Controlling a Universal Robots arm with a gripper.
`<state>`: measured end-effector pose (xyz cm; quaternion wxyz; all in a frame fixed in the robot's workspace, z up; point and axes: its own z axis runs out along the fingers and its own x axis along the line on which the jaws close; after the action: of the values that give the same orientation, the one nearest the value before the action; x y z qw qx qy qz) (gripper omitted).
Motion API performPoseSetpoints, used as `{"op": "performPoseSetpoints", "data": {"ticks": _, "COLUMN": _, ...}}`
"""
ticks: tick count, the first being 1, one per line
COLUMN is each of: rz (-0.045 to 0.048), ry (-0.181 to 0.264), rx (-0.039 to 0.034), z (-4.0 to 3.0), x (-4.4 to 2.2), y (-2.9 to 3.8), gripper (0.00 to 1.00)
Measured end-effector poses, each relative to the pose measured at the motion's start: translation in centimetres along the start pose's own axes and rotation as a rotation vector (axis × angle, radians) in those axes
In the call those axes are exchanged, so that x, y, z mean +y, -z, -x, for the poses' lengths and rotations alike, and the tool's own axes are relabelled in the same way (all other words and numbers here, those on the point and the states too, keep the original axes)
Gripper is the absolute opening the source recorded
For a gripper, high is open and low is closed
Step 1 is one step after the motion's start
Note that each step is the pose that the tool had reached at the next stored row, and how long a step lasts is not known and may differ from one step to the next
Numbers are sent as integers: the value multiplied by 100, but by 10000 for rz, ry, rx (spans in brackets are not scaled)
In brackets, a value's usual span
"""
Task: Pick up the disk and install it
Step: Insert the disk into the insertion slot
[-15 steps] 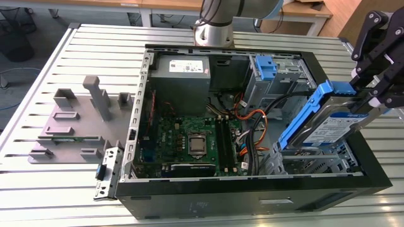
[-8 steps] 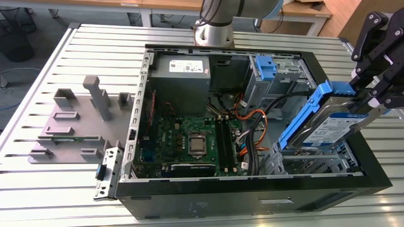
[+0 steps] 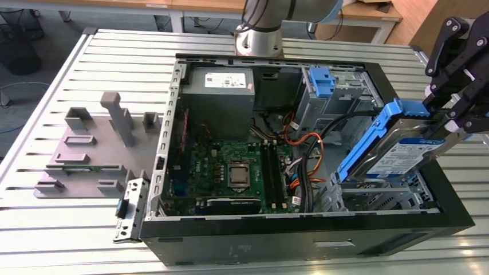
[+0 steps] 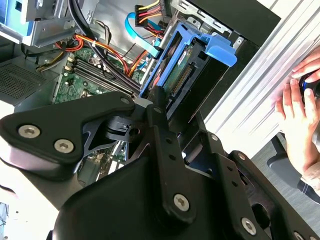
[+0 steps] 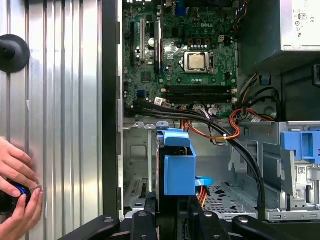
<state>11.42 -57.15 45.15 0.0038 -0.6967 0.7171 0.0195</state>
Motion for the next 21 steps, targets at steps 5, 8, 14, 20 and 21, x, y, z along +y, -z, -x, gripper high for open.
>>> {"op": "performPoseSetpoints", "data": {"ticks": 5, "rz": 0, "ry": -3, "rx": 1, "z": 0, "x": 0, "y": -1, "gripper": 35}}
{"op": "performPoseSetpoints", "data": {"ticks": 8, "rz": 0, "ry": -3, "rx": -1, "z": 0, "x": -1, "y": -6, "gripper": 35}}
{"op": "performPoseSetpoints", "data": {"ticks": 14, "rz": 0, "ry": -3, "rx": 22, "z": -1, "x": -1, "y": -20, "gripper": 35}}
{"op": "performPoseSetpoints", "data": {"ticks": 20, "rz": -1, "ry": -4, "rx": 40, "z": -1, "x": -1, "y": -34, "gripper": 35}}
{"op": "performPoseSetpoints", "data": {"ticks": 21, "rz": -1, "ry": -4, "rx": 43, "z": -1, "x": -1, "y": -34, "gripper": 35}}
